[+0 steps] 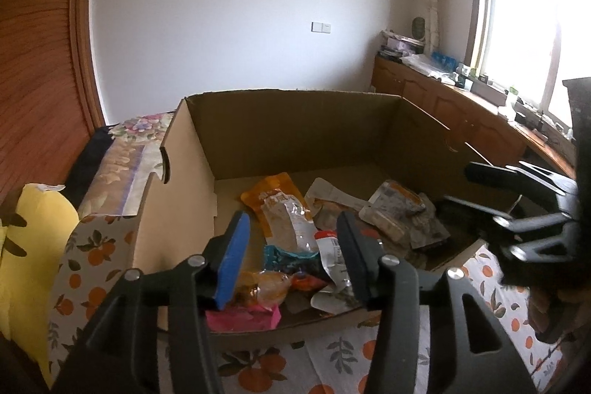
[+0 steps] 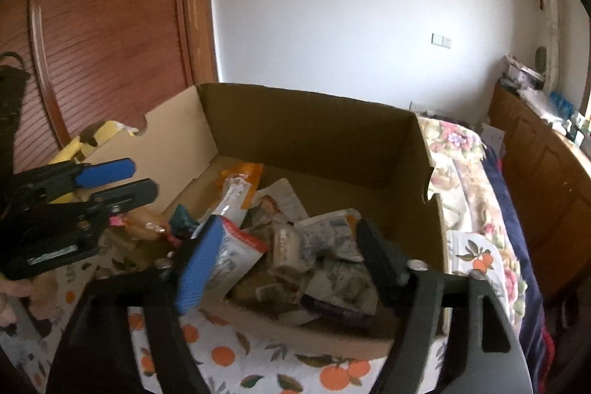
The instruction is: Organize snacks
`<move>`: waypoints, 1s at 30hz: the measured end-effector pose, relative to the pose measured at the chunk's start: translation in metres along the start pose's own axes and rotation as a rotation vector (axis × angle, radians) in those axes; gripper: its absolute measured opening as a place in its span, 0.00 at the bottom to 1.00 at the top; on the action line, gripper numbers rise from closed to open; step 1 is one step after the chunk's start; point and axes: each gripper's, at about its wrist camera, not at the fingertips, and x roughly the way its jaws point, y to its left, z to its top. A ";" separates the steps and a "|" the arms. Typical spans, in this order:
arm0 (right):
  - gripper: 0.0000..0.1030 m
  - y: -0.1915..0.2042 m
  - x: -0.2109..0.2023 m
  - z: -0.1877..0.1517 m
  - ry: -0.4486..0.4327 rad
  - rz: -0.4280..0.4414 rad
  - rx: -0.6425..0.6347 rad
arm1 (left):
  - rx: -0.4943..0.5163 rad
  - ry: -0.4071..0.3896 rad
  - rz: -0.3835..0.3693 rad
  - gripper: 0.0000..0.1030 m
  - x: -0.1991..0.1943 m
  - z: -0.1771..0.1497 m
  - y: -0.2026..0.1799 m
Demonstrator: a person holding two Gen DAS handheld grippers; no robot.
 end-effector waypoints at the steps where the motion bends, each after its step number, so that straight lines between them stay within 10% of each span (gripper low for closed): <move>1: 0.80 0.000 -0.004 -0.001 -0.008 0.003 0.006 | -0.001 0.001 0.002 0.49 0.000 0.000 0.000; 7: 0.86 -0.001 -0.025 -0.007 -0.039 -0.016 0.039 | 0.005 0.040 0.094 0.61 -0.004 0.004 -0.008; 14: 0.93 0.001 -0.060 -0.011 -0.067 -0.033 0.042 | 0.004 -0.019 0.032 0.65 -0.047 0.010 -0.018; 30: 1.00 0.024 -0.180 -0.014 -0.193 -0.056 0.079 | 0.085 -0.181 0.068 0.94 -0.203 0.016 -0.061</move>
